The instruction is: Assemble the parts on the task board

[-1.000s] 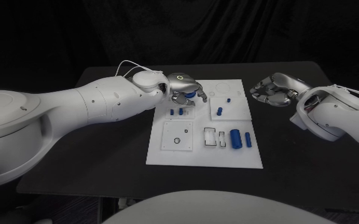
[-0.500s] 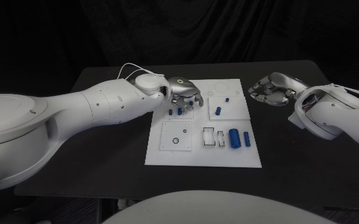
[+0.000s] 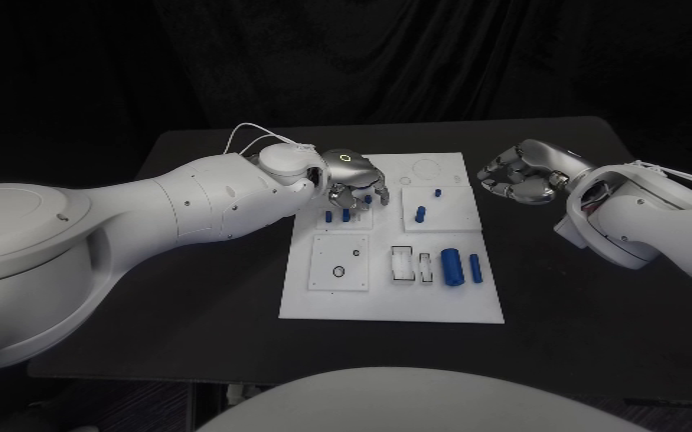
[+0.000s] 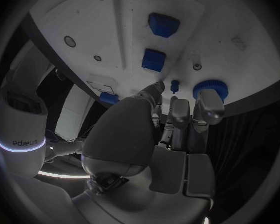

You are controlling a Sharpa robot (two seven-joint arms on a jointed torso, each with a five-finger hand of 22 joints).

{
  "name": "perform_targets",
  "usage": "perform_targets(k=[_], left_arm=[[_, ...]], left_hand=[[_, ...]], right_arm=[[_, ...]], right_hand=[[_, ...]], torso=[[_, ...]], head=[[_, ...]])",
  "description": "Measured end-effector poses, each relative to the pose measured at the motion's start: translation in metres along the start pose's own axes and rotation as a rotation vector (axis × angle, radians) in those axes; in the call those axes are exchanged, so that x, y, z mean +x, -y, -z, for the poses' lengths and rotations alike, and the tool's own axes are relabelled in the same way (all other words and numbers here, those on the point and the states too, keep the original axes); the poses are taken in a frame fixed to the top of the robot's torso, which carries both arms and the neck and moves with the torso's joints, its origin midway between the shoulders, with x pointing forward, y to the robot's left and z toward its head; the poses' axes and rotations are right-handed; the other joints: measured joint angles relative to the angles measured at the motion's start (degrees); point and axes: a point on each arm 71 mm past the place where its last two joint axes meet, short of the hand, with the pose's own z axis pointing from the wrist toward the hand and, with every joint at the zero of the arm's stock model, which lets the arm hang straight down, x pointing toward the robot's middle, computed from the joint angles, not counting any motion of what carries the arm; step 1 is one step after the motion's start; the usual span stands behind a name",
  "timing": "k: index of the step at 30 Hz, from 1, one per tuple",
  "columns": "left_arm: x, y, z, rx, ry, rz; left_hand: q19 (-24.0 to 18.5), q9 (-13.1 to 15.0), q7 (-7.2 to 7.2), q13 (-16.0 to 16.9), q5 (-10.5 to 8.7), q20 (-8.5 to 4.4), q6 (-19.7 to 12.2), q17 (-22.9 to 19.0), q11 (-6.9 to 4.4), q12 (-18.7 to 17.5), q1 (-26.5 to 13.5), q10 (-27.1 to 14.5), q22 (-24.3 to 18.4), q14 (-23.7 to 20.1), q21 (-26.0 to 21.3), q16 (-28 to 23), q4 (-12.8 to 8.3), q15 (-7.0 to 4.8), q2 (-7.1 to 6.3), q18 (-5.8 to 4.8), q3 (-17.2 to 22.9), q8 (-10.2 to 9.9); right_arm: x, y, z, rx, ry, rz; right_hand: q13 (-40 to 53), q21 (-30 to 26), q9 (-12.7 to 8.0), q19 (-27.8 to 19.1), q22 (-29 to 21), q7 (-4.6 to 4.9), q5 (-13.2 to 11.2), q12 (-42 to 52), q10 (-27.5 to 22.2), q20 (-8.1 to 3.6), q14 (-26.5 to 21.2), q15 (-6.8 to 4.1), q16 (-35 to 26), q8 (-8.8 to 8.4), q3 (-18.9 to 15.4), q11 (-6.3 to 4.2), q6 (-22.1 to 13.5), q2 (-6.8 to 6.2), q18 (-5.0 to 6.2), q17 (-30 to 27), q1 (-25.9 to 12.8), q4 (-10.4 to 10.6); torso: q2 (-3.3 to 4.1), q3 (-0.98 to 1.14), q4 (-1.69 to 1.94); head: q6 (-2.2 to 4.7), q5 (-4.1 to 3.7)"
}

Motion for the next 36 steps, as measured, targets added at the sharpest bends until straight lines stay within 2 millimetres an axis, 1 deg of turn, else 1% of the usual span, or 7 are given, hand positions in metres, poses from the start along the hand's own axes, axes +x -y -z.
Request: perform_targets(k=[7,17,21,23,30,33,36], left_arm=[[0.0008,-0.0024,0.0006,-0.008,-0.002,-0.001],[0.003,-0.0058,-0.001,-0.026,-0.006,-0.002],[0.0037,-0.0059,-0.0025,-0.03,-0.007,-0.003],[0.004,-0.0061,-0.0033,-0.032,-0.008,-0.003],[0.0047,-0.0081,-0.0045,-0.042,-0.006,-0.004],[0.0048,-0.0084,-0.0049,-0.044,-0.001,-0.005],[0.0049,-0.0083,-0.0057,-0.046,0.006,-0.008]], left_hand=[[-0.2,0.07,0.5,0.92,0.99,0.2,0.06,0.24,0.21,0.0,0.0,0.21,0.0,-0.13,0.0,0.0,-0.71,0.13,0.0,0.0,1.66,0.0],[-0.2,0.55,1.44,1.98,1.28,0.2,1.0,-0.25,0.52,0.24,-0.42,0.63,0.0,-0.41,0.0,0.24,-0.86,0.42,-0.42,0.01,3.27,0.0],[-0.2,1.27,2.24,2.57,1.28,0.2,2.46,0.06,-0.03,0.74,-0.91,2.53,0.0,-0.38,0.46,0.63,-0.95,0.39,-0.54,0.01,4.59,0.61],[-0.2,1.52,2.23,2.79,1.28,0.2,2.85,0.17,-0.17,0.9,-1.18,3.14,0.0,-0.09,0.67,0.64,-1.18,0.1,-0.55,0.01,4.81,0.61],[0.06,2.11,2.3,3.11,1.24,-0.02,3.25,0.14,-0.39,0.9,-1.39,4.2,0.0,-0.07,1.0,0.9,-1.1,0.08,-0.72,0.01,5.52,0.89],[0.96,2.72,2.4,3.39,0.83,-0.12,4.3,0.69,-0.71,1.17,-1.76,6.05,0.0,0.65,2.14,1.33,-1.02,-0.65,-0.36,0.01,6.07,1.3],[1.16,3.24,2.53,3.63,0.4,-0.32,4.84,0.75,-1.18,1.34,-1.76,7.31,0.0,0.93,2.6,1.34,-1.08,-0.83,-0.36,0.01,6.45,1.57]], right_arm=[[0.0004,0.0,0.0,0.0,-0.005,0.0],[0.0011,-0.0005,0.0,0.0,-0.013,0.001],[0.0014,-0.0007,-0.0002,0.0,-0.016,0.001],[0.0016,-0.0009,-0.0003,-0.001,-0.018,0.001],[0.0021,-0.0011,-0.0004,-0.001,-0.024,0.001],[0.0023,-0.001,-0.0003,0.0,-0.026,0.001],[0.0025,-0.0009,-0.0003,0.0,-0.029,0.002]], right_hand=[[0.0,0.0,0.0,0.0,0.0,0.0,0.0,0.0,0.0,0.0,0.0,0.0,0.0,0.0,0.0,0.0,0.0,0.0,0.0,0.0,0.0,0.0],[0.0,-0.36,0.0,0.0,0.0,0.0,0.0,-0.38,-0.21,0.0,0.0,0.0,0.0,0.0,0.16,0.21,0.0,0.0,0.0,0.0,0.0,-0.17],[0.0,-0.37,0.0,0.0,-0.01,0.0,0.0,-0.39,-0.21,0.0,0.0,0.0,0.0,0.0,0.17,0.21,0.0,0.0,0.0,0.0,0.0,-0.17],[0.0,-0.37,0.0,0.0,-0.01,0.0,0.0,-0.38,-0.21,0.0,0.0,0.0,0.0,0.0,0.16,0.21,0.0,0.0,0.0,0.0,0.0,-0.17],[0.0,-0.37,0.0,0.0,-0.01,0.0,0.0,-0.38,-0.21,0.0,0.0,0.0,0.0,0.0,0.16,0.21,0.0,0.0,0.0,0.0,0.0,-0.17],[0.0,-0.37,0.0,0.0,-0.01,0.0,0.0,-0.38,-0.21,0.0,0.0,0.0,-0.05,0.0,0.16,0.21,0.0,0.0,0.0,0.0,0.0,-0.17],[0.0,-0.36,0.0,0.0,-0.01,0.0,0.0,-0.38,-0.21,0.0,0.0,0.0,-0.28,0.0,0.16,0.21,0.0,0.0,0.0,0.0,0.0,-0.17]], torso=[[0.08,0.0,0.04],[0.1,-0.01,0.12],[0.09,-0.01,0.12],[0.09,-0.01,0.12],[0.09,-0.01,0.01],[0.09,-0.02,-0.01],[0.09,-0.03,-0.02]], head=[[0.0,0.09],[0.0,0.0],[0.0,0.15],[0.0,0.16],[0.0,0.19],[0.0,0.24],[0.0,0.3]])
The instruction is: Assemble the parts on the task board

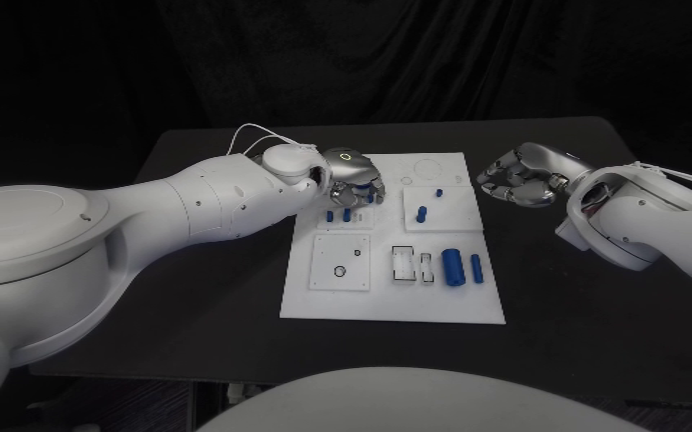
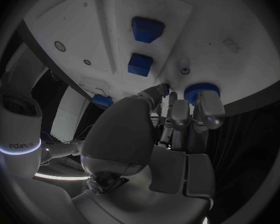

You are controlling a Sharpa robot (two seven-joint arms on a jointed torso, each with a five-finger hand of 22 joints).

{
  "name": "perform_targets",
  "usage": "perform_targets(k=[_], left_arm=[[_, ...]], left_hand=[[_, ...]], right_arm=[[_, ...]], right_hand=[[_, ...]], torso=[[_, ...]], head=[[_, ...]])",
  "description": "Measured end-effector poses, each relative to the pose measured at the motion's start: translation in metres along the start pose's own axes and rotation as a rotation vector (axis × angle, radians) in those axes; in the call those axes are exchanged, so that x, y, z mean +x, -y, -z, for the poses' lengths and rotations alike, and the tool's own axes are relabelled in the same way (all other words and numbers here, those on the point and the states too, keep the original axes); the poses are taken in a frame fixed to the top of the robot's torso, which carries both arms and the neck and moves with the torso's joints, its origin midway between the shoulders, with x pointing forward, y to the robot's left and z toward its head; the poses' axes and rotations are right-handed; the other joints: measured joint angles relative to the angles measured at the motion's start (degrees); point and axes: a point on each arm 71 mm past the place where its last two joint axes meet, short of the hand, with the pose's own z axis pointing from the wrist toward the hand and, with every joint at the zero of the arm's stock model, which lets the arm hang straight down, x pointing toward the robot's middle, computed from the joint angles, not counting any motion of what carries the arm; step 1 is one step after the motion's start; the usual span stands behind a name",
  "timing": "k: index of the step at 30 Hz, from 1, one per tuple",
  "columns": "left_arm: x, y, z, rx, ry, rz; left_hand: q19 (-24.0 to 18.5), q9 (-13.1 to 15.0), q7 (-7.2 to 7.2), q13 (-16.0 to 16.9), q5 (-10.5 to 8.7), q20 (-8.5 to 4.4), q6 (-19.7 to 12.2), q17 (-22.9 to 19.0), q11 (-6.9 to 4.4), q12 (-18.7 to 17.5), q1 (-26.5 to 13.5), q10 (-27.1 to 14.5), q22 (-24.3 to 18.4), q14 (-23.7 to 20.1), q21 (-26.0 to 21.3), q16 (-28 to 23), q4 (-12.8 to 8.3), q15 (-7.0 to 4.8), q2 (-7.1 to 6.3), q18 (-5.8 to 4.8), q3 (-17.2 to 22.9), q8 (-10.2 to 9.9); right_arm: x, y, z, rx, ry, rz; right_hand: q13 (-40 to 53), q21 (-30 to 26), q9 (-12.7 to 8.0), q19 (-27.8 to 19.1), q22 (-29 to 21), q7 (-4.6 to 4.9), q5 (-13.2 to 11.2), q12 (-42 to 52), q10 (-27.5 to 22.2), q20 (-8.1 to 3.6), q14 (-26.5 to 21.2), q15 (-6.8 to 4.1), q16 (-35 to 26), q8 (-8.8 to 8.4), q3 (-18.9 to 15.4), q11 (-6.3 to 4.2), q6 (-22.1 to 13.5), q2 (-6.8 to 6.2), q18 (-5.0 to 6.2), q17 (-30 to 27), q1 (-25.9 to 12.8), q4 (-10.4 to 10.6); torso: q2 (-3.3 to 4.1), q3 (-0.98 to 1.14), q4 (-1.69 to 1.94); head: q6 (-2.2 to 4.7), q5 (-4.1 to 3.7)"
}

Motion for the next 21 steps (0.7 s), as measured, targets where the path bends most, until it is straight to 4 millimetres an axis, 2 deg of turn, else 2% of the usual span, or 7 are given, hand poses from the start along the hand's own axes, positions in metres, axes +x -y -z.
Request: perform_targets(k=[5,12,15,21], left_arm=[[0.0004,-0.0012,0.0003,-0.005,0.008,-0.004],[0.0014,-0.0039,0.0018,-0.014,0.017,-0.008],[0.0017,-0.005,0.0028,-0.017,0.021,-0.009],[0.0017,-0.0058,0.0039,-0.019,0.029,-0.012]], left_hand=[[0.5,0.7,0.11,0.53,-0.33,-0.51,0.47,-0.09,-0.53,0.25,-0.22,2.46,0.0,0.46,0.3,0.0,-0.17,-0.27,0.22,0.0,0.17,0.0],[0.91,1.17,0.11,1.04,-0.68,-0.51,0.46,-0.3,-0.88,0.51,0.04,3.96,0.0,0.86,0.87,0.0,-0.41,-0.68,0.48,0.0,0.41,0.0],[1.22,1.72,0.41,1.67,-0.68,-0.81,0.77,-0.12,-1.41,1.12,0.06,6.16,0.0,1.37,1.41,0.0,-0.41,-1.2,0.5,0.0,0.41,0.0],[1.43,2.71,0.73,2.28,-0.68,-1.02,1.08,-0.24,-2.22,1.34,0.28,7.54,0.0,1.68,1.62,0.0,-0.66,-1.5,0.72,0.0,0.16,0.0]], right_arm=[[0.0003,0.0,-0.0001,0.0,-0.005,0.001],[0.0007,0.0002,0.0,0.001,-0.011,0.001],[0.0009,0.0002,0.0,0.001,-0.013,0.001],[0.0011,0.0003,0.0,0.002,-0.016,0.002]], right_hand=[[0.0,0.0,0.0,0.0,0.0,0.0,0.0,0.0,0.0,0.0,0.0,0.0,0.0,0.0,0.0,0.0,0.0,0.0,0.0,0.0,0.0,0.0],[0.0,0.0,0.0,0.0,0.0,0.0,0.0,0.0,0.0,0.0,0.0,0.0,0.0,0.0,0.0,0.0,0.0,0.0,0.0,0.0,0.0,0.0],[0.0,0.0,0.0,0.0,0.0,0.0,0.0,0.0,0.0,0.0,0.0,0.0,0.0,0.0,0.0,0.0,0.0,0.0,0.0,0.0,0.0,0.0],[0.0,0.0,0.0,0.0,0.0,0.0,0.0,0.0,0.0,0.0,0.0,0.0,0.0,0.0,0.0,0.0,0.0,0.0,0.0,0.0,0.0,0.0]], torso=[[0.0,-0.01,-0.01],[-0.01,-0.04,0.03],[-0.01,-0.05,0.04],[-0.03,-0.04,0.1]], head=[[0.0,0.01],[0.0,-0.14],[0.0,-0.18],[0.0,-0.26]])
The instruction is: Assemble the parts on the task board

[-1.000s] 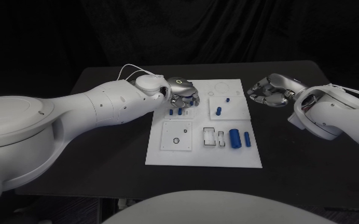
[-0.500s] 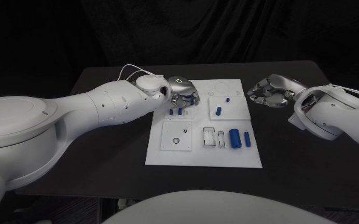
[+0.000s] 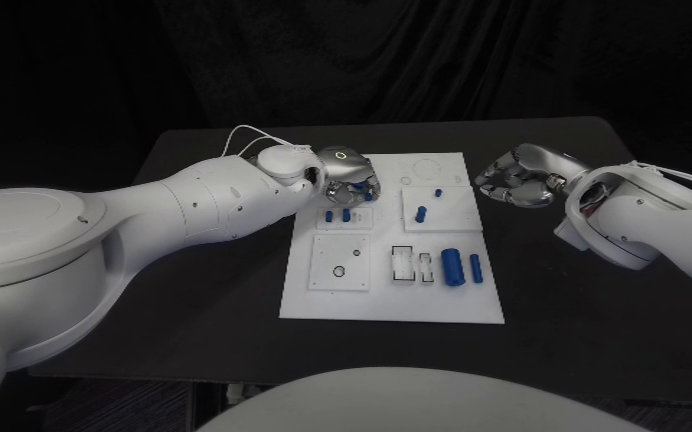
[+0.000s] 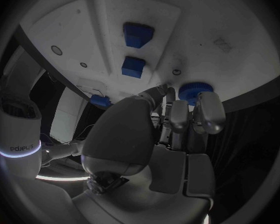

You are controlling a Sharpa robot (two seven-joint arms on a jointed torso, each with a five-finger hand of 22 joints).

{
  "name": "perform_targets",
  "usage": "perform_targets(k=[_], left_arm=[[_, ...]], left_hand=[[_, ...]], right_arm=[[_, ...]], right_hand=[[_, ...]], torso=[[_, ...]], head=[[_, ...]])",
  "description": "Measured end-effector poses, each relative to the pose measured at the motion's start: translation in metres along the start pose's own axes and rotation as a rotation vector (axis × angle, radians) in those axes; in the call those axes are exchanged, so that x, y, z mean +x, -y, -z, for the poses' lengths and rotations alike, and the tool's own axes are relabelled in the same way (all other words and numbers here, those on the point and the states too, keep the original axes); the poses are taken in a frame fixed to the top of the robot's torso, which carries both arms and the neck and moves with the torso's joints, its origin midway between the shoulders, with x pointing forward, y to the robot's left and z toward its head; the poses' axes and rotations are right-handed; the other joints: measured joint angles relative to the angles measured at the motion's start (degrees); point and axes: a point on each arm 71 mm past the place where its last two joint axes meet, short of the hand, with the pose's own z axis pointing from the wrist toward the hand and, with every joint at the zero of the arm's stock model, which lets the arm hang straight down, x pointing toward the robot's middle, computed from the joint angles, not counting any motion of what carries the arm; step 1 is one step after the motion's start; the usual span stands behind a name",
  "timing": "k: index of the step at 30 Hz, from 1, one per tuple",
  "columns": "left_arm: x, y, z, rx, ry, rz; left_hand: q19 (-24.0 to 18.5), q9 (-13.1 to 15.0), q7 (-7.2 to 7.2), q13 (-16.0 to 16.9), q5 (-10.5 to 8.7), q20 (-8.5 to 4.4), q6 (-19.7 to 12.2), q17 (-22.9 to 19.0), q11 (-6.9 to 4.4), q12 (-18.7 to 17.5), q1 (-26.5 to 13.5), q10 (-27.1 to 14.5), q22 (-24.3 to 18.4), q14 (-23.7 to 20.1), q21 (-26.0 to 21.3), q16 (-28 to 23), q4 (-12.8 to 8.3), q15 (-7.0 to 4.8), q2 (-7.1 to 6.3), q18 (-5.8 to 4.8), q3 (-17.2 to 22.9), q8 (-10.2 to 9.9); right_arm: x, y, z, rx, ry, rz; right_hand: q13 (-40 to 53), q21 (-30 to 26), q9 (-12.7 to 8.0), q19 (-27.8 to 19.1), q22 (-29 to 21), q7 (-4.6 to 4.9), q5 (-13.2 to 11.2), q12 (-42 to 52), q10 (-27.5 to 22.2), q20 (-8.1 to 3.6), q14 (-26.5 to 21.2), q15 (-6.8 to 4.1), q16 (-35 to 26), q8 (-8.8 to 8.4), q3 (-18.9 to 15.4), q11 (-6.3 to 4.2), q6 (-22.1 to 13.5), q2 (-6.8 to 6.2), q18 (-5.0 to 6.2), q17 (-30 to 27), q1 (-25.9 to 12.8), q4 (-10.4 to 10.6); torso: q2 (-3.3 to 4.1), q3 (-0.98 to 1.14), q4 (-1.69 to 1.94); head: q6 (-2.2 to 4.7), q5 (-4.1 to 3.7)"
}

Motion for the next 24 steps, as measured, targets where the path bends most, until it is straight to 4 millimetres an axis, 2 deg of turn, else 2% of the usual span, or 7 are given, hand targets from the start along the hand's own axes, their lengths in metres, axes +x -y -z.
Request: perform_targets(k=[3,7,8,13,24], left_arm=[[0.0,0.0,0.001,0.002,0.008,-0.002],[-0.001,-0.001,0.003,0.002,0.021,-0.006],[-0.001,-0.001,0.004,0.003,0.026,-0.007],[-0.001,-0.001,0.006,0.007,0.044,-0.012],[0.0,-0.003,0.021,0.012,0.072,-0.011]], left_hand=[[0.0,0.4,0.07,0.08,0.0,0.0,-0.08,-0.12,-0.52,0.0,0.0,0.52,0.0,0.0,0.0,0.0,0.0,0.0,0.0,0.0,0.0,0.0],[0.2,1.25,0.61,0.21,0.0,-0.21,0.19,0.13,-1.22,0.0,0.0,1.9,0.0,0.48,0.61,0.23,-0.32,-0.78,0.0,-0.15,-0.32,0.26],[0.26,1.45,0.64,0.21,0.0,-0.26,0.22,0.2,-1.23,-0.06,0.0,2.3,0.0,0.57,0.67,0.23,-0.31,-0.87,0.0,-0.92,-0.32,0.37],[0.4,2.64,1.16,0.16,-0.01,-0.41,1.57,-0.12,-1.33,-1.12,0.09,4.08,0.0,0.57,0.88,0.23,-0.44,-0.87,0.08,-0.94,-0.51,1.24],[1.72,3.39,1.53,-0.29,-0.01,-0.4,2.36,-0.35,-1.1,-2.47,-0.01,5.01,0.0,0.68,2.42,0.23,-0.3,-1.36,0.32,-0.92,-0.97,1.26]], right_arm=[[0.0,0.0,0.0,0.0,-0.002,0.0],[0.0,0.001,0.001,0.002,-0.003,0.0],[0.0,0.001,0.001,0.003,-0.003,0.0],[0.0,0.002,0.002,0.005,-0.004,0.0],[-0.001,0.004,0.003,0.011,-0.004,0.0]], right_hand=[[0.0,0.0,0.0,0.0,0.0,0.0,0.0,0.0,0.0,0.0,0.0,0.0,0.0,0.0,0.0,0.0,0.0,0.0,0.0,0.0,0.0,0.0],[0.0,0.0,0.0,0.0,0.0,0.0,0.0,0.0,0.0,0.0,0.0,0.0,0.0,0.0,0.0,0.0,0.0,0.0,0.0,0.0,0.0,0.0],[0.0,0.0,0.0,0.0,0.0,0.0,0.0,0.0,0.0,0.0,0.0,0.0,0.0,0.0,0.0,0.0,0.0,0.0,0.0,0.0,0.0,0.0],[0.0,0.0,0.0,0.0,0.0,0.0,0.0,0.0,0.0,0.0,0.0,0.0,0.0,0.0,0.0,0.0,0.0,0.0,0.0,0.0,0.0,0.0],[0.0,0.0,0.0,0.0,0.0,0.0,0.0,0.0,0.0,0.0,0.0,0.0,0.0,0.0,0.0,0.0,0.0,0.0,0.0,0.0,0.0,0.0]], torso=[[-0.02,0.02,0.01],[-0.02,0.03,0.03],[-0.02,0.03,0.03],[-0.03,0.05,0.03],[-0.18,0.07,0.07]], head=[[0.0,-0.03],[0.0,0.05],[0.0,0.07],[0.0,0.15],[0.0,0.43]])
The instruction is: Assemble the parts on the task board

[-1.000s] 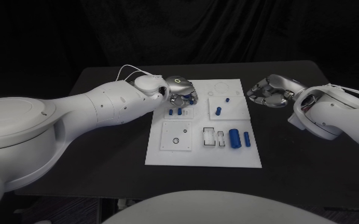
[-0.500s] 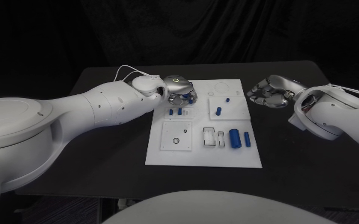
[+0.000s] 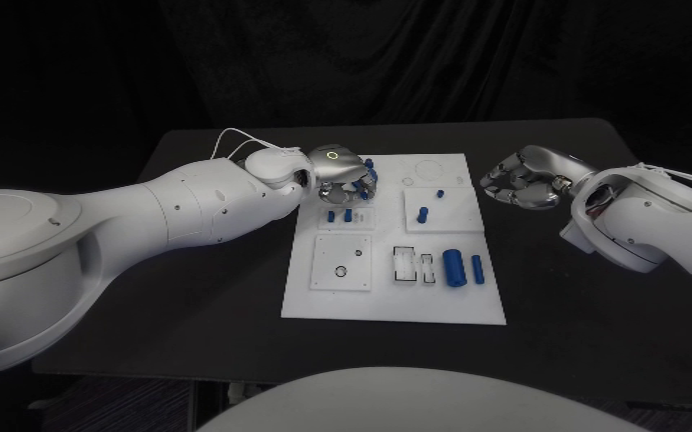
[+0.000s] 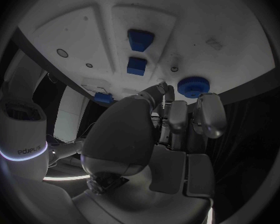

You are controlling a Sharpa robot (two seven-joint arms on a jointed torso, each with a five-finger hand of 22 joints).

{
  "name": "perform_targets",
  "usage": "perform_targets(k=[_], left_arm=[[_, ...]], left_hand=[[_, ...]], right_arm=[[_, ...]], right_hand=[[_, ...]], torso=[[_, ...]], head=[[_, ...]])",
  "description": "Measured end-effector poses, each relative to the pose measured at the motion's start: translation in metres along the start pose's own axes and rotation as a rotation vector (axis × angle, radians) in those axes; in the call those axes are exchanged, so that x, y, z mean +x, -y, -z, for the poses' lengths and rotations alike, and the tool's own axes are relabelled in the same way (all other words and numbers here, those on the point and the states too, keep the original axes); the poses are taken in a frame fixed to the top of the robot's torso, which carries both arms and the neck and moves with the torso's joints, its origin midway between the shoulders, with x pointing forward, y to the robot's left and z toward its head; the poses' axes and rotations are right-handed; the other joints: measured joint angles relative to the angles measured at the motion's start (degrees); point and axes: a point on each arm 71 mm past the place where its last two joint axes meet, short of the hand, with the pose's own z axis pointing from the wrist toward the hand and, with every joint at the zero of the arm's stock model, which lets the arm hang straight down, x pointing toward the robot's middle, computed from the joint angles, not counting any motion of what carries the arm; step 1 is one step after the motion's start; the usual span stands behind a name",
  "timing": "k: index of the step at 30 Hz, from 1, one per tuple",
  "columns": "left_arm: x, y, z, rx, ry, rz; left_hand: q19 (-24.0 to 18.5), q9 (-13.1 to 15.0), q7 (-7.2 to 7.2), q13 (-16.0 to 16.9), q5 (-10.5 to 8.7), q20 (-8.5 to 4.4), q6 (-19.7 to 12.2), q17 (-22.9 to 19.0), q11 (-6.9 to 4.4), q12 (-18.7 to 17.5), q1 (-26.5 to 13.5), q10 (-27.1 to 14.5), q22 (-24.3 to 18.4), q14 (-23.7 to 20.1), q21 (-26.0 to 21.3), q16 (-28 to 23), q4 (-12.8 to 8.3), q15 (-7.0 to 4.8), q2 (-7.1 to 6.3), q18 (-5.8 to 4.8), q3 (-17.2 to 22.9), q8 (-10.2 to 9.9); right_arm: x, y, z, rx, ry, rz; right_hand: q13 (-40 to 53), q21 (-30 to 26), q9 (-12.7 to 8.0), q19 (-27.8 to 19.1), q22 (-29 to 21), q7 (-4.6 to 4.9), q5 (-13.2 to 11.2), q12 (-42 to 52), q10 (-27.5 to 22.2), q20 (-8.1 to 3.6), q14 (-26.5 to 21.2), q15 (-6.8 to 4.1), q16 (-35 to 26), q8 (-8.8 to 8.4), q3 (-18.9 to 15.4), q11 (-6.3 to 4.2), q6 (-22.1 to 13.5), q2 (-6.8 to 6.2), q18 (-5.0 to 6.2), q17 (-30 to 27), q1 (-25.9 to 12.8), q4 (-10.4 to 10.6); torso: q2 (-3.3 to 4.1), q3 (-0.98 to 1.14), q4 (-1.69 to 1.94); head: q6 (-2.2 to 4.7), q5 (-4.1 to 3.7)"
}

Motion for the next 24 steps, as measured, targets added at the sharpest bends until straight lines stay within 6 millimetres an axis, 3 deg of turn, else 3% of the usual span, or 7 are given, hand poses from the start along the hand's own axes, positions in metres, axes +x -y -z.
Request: perform_targets(k=[5,12,15,24], left_arm=[[0.0,-0.003,0.014,-0.007,0.015,0.003],[-0.008,-0.012,0.033,-0.035,0.026,0.0],[-0.009,-0.015,0.039,-0.048,0.022,0.003],[-0.007,-0.016,0.046,-0.069,0.006,0.014]], left_hand=[[0.54,0.34,0.11,-1.28,-0.05,-0.19,0.5,0.31,0.18,-2.26,-0.01,1.04,0.0,0.73,0.94,0.0,-0.04,0.12,0.0,0.0,0.03,0.0],[1.58,0.61,0.31,-3.1,-0.05,-0.18,0.73,1.77,0.41,-5.28,-0.47,1.86,0.0,2.05,2.41,0.5,0.0,0.3,-0.46,-0.05,0.66,-0.67],[1.98,0.62,0.51,-3.53,-0.05,-0.19,0.93,2.33,0.61,-5.81,-0.47,2.06,0.0,2.4,2.7,0.67,0.0,0.35,-0.46,-0.91,0.67,-0.89],[1.97,0.62,0.62,-4.33,-0.05,-0.19,1.04,2.43,0.71,-7.09,-1.07,2.59,0.0,2.58,2.84,0.88,0.31,0.54,-0.46,-0.9,0.98,-1.34]], right_arm=[[-0.001,0.002,0.001,0.004,0.0,0.0],[-0.001,0.002,0.001,0.008,-0.001,0.0],[-0.001,0.003,0.001,0.01,-0.001,0.0],[0.0,0.004,0.001,0.014,-0.004,0.001]], right_hand=[[0.0,0.0,0.0,0.0,0.0,0.0,0.0,0.0,0.0,0.0,0.0,0.0,0.0,0.0,0.0,0.0,0.0,0.0,0.0,0.0,0.0,0.0],[0.0,0.0,0.0,0.0,0.0,0.0,0.0,0.0,0.0,0.0,0.0,0.0,0.0,0.0,0.0,0.0,0.0,0.0,0.0,0.0,0.0,0.0],[0.0,0.0,0.0,0.0,0.0,0.0,0.0,0.0,0.0,0.0,0.0,0.0,0.0,0.0,0.0,0.0,0.0,0.0,0.0,0.0,0.0,0.0],[0.0,0.0,0.0,0.0,0.0,0.0,0.0,0.0,0.0,0.0,0.0,0.0,0.0,0.0,0.0,0.0,0.0,0.0,-0.01,0.0,0.0,0.0]], torso=[[0.0,0.0,0.09],[-0.05,0.0,0.18],[-0.15,0.0,0.24],[-0.4,0.21,0.32]], head=[[0.0,-0.18],[0.0,0.54],[0.0,0.65],[0.0,0.63]])
